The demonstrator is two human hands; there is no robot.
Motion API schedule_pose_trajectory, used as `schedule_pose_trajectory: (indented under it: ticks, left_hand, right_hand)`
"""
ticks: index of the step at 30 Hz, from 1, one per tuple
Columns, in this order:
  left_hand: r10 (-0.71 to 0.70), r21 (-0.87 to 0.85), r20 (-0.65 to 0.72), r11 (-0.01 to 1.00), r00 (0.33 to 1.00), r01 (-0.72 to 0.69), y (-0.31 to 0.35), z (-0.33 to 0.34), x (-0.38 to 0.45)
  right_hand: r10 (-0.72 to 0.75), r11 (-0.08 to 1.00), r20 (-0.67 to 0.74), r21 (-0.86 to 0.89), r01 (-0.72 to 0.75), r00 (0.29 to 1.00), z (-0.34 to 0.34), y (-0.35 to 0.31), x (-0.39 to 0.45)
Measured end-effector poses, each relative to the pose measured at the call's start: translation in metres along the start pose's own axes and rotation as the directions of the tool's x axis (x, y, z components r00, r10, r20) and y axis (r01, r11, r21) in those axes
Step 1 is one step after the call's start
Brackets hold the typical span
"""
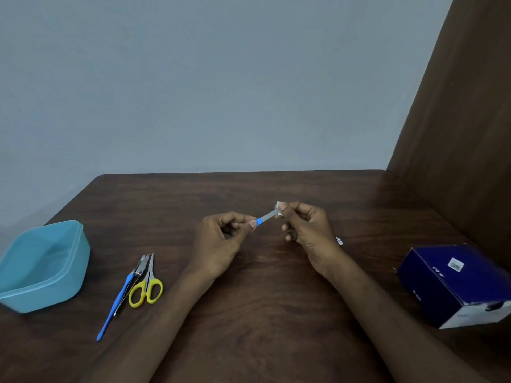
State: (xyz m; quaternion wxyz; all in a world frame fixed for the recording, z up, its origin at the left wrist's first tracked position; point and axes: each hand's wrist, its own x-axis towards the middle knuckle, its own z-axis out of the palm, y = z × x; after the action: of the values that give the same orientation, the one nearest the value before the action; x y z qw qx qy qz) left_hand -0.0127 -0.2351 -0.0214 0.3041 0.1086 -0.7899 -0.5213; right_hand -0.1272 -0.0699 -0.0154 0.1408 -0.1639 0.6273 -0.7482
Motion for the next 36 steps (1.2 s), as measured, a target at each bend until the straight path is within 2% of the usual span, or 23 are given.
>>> schedule_pose_trajectory:
  ticks: [6,10,13,15,18,23,30,36]
  left_hand:
    - [0.007,0.022,0.009,1.0,1.0,-0.007,0.002,0.0,-0.001]
    - [0.015,0.028,0.022,0.999,1.0,-0.016,0.003,0.0,-0.001]
    - [-0.001,0.025,-0.003,1.0,1.0,0.001,0.002,0.0,0.0]
    - [-0.016,-0.007,-0.011,1.0,1.0,0.016,-0.001,0.001,0.0]
    - [-0.004,-0.049,-0.03,0.999,1.0,0.002,-0.001,0.001,0.0]
    - [0.026,-0.009,-0.027,1.0,0.999,-0.026,-0.001,0.001,0.002]
    - [0.017,-0.012,-0.013,1.0,1.0,-0.017,0.001,0.001,0.0]
    - [-0.013,-0.107,-0.003,0.994,1.0,0.013,0.002,0.001,0.0]
  right_hand:
    - [0.006,1.0,0.017,0.0,-0.006,1.0,-0.003,-0.003,0.0]
    - [-0.025,1.0,-0.058,0.006,0.026,0.998,0.0,-0.002,0.0]
    - [-0.01,0.989,-0.152,0.144,0.032,0.988,-0.001,-0.004,0.002]
    - [0.017,0.984,-0.183,0.176,0.016,0.983,-0.003,-0.002,0.003]
    - [0.034,0.986,-0.123,0.164,-0.014,0.992,0.0,-0.002,-0.001]
    - [0.054,0.993,0.048,0.104,-0.058,0.997,0.013,-0.003,-0.013]
    - [0.011,0.997,-0.088,0.074,-0.005,0.996,0.008,-0.001,-0.007]
    - [-0.065,0.98,0.079,-0.181,0.078,0.995,0.012,0.005,-0.012]
